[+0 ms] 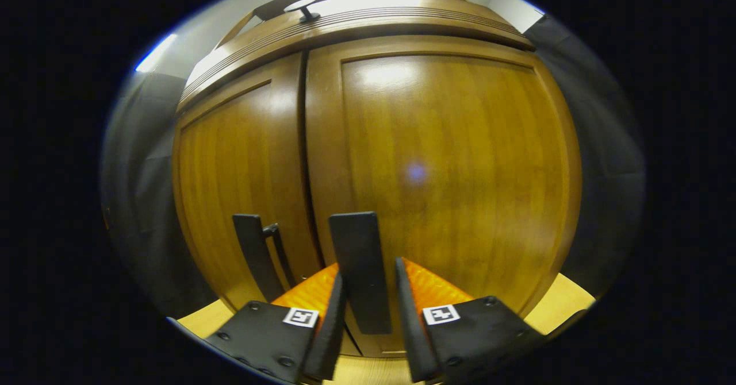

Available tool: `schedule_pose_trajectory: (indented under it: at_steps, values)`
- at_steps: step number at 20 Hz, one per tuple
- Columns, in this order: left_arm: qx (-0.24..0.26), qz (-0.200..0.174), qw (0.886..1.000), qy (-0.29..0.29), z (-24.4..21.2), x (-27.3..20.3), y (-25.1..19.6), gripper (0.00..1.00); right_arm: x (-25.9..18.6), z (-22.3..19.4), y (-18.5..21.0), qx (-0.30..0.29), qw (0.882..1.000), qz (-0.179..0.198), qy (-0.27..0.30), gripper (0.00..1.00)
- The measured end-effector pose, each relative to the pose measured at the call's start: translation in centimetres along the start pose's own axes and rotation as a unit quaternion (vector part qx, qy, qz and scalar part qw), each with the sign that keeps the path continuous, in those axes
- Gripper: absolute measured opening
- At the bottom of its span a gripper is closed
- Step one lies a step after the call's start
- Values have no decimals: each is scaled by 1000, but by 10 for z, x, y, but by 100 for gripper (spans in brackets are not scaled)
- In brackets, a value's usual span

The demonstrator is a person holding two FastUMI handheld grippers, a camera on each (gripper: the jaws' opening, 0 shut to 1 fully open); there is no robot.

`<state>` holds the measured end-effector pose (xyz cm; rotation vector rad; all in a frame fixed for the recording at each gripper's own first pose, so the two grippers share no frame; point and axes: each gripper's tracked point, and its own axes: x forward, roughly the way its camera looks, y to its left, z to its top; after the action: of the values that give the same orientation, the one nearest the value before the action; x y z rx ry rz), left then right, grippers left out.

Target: Open the right door of the double-door shoe cabinet with the right hand, and open the left door with the left hand.

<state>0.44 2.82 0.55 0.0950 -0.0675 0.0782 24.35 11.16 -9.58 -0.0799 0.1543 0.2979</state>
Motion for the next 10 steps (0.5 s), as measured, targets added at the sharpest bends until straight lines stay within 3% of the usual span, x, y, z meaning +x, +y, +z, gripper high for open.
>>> schedule_pose_trajectory:
  at_steps: [2, 3, 6, 8, 10]
  values:
    - [-2, -5, 1000, -1, 2, -3, -6, 92, 0, 0, -2, -4, 1000, 8, -1, 38]
    - [-3, -7, 1000, -1, 2, -4, -8, 94, 0, 1, -1, 8, 1000, 13, -3, 41]
    - [-6, -15, 1000, 4, 2, -7, -17, 94, 0, -3, -1, 9, 1000, 12, 8, 27]
    - [-7, -21, 1000, 8, 1, -9, -21, 94, -2, -4, -1, -7, 1000, 14, 16, 36]
    - [-7, -25, 1000, 8, 2, -15, -25, 92, -6, -3, 0, -7, 999, 22, 22, 31]
